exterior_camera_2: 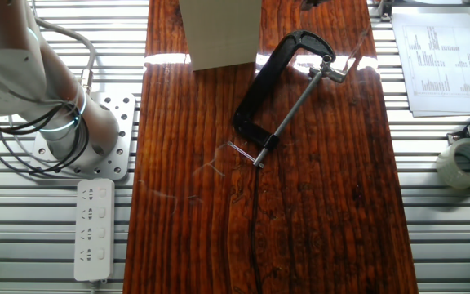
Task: Turn on the water tap
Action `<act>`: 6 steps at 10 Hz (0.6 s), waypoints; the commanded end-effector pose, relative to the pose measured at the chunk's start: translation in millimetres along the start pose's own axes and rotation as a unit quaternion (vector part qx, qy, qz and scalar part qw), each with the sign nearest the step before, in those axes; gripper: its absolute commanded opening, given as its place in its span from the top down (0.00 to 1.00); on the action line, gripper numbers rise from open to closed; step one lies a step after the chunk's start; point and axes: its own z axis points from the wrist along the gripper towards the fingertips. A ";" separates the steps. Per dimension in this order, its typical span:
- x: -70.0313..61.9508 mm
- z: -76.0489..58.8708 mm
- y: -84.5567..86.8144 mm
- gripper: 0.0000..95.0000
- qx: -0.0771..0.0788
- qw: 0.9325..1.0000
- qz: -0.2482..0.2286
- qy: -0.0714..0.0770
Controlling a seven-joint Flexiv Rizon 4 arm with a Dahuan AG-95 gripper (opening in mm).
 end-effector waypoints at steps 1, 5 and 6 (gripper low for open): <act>-2.0 -0.1 0.4 1.00 0.001 1.000 0.003 0.000; -2.0 -0.1 0.4 1.00 0.001 1.000 0.010 -0.002; -2.0 -0.1 0.4 1.00 0.001 1.000 0.010 -0.004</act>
